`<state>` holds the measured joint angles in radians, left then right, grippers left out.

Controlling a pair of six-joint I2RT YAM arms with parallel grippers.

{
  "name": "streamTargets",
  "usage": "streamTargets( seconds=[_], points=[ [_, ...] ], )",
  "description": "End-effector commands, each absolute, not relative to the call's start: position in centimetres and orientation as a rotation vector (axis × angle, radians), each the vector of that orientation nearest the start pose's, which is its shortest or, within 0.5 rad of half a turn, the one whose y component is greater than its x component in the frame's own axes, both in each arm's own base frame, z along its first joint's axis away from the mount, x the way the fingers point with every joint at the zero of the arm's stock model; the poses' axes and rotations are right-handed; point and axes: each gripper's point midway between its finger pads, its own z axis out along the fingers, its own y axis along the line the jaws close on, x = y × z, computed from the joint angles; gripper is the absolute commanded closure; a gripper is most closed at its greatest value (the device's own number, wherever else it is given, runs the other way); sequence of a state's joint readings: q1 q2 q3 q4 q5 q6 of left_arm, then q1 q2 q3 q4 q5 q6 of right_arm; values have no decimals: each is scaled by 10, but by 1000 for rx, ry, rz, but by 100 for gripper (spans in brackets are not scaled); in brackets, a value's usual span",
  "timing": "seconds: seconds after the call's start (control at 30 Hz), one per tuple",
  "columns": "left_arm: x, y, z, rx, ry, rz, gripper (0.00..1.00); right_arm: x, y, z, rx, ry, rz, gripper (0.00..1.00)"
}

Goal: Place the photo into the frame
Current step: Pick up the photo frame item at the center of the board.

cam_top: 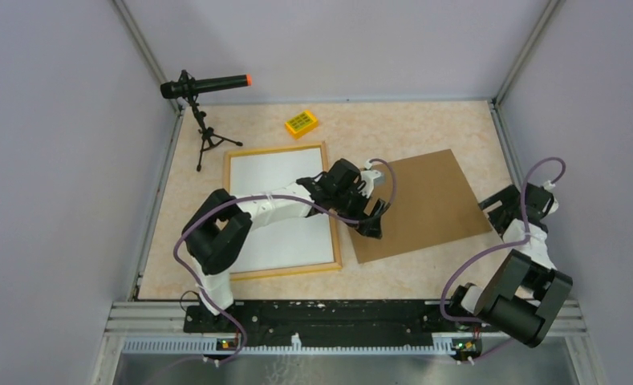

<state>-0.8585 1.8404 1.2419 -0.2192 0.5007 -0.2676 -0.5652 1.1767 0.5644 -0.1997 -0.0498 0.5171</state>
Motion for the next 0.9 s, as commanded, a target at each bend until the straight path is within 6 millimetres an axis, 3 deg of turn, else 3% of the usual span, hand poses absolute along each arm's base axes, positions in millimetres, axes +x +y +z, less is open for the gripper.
streamTargets(
  seconds=[0.0,0.13,0.3,0.5,0.67,0.87],
  points=[
    [246,-405,104,970,2274,-1009,2,281,-134,62,1194,2040,99,14],
    [280,-412,111,905,2248,-918,2,278,-117,52,1184,2012,193,15],
    [348,-434,122,793,2138,-760,2,270,-114,41,1201,2016,181,16],
    [411,-454,102,735,2143,-685,2,260,-109,38,1244,2039,184,15],
    [448,-462,100,758,2084,-594,2,251,-93,36,1213,2063,235,14],
    [479,-454,81,699,2122,-563,2,247,-69,37,1209,2053,373,14]
  ],
)
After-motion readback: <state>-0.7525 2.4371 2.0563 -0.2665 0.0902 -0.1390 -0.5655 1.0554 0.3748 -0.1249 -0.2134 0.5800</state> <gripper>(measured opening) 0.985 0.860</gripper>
